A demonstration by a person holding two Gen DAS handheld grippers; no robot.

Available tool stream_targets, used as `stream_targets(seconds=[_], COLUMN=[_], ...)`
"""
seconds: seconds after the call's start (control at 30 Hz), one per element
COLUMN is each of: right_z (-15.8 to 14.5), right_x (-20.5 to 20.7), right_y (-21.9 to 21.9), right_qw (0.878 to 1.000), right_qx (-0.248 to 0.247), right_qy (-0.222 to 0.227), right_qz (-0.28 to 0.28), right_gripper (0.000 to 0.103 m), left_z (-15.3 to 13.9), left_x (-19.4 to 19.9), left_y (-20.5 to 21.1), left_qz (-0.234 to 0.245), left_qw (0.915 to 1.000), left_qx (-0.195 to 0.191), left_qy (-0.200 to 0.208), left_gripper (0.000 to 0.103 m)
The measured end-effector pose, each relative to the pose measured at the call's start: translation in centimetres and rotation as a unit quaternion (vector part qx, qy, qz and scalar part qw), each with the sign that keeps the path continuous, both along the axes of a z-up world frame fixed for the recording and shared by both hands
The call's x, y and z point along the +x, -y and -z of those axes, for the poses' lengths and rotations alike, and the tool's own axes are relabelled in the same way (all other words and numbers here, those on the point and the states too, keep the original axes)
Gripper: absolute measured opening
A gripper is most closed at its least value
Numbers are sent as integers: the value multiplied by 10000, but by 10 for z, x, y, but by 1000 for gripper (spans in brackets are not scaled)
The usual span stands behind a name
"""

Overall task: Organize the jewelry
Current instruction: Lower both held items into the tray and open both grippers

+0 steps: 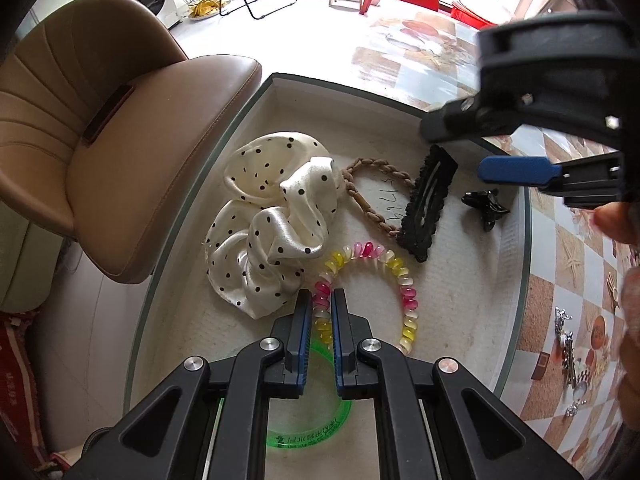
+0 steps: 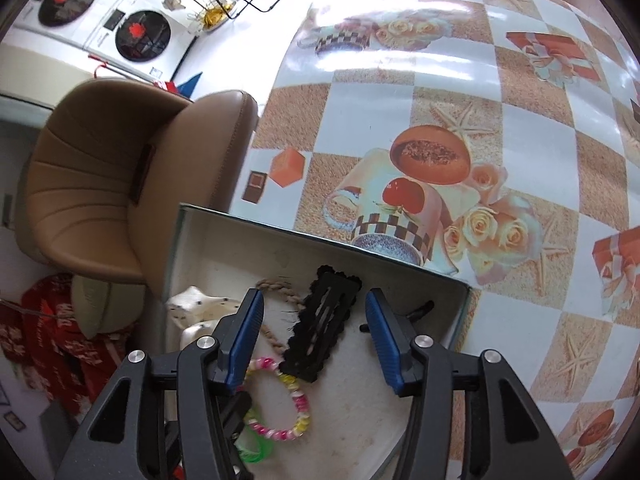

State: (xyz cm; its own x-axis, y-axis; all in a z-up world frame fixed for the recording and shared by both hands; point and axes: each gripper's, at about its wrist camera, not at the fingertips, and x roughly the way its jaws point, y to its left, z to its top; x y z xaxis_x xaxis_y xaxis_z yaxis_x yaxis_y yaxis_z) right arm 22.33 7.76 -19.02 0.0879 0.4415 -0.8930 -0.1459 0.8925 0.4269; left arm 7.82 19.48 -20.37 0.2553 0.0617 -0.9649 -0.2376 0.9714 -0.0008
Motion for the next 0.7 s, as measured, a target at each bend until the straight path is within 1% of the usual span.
stream_targets(seconds=[0.17,0.3,0.53,0.7], right_z=[-13,-22,-27,-29], right_x=[-12,-26,-52,-67], right_y=[14,28,56,73], right_qw=[9999,9998,9997,9995], right_qx=[109,92,54,-20], right_qy=[22,35,-21,-55], right_qz=[100,148,254,317], right_gripper=[60,60,61,62], left_z=[-6,-12,-16,-14], left_x=[-2,-1,-2,-3], left_y=[1,4,9,9], left_qz=[22,115,219,226], left_qw=[10000,9999,9998,9996], left_qx=[4,16,23,149], left_qy=[-1,17,-19,-57], left_gripper=[12,12,12,12])
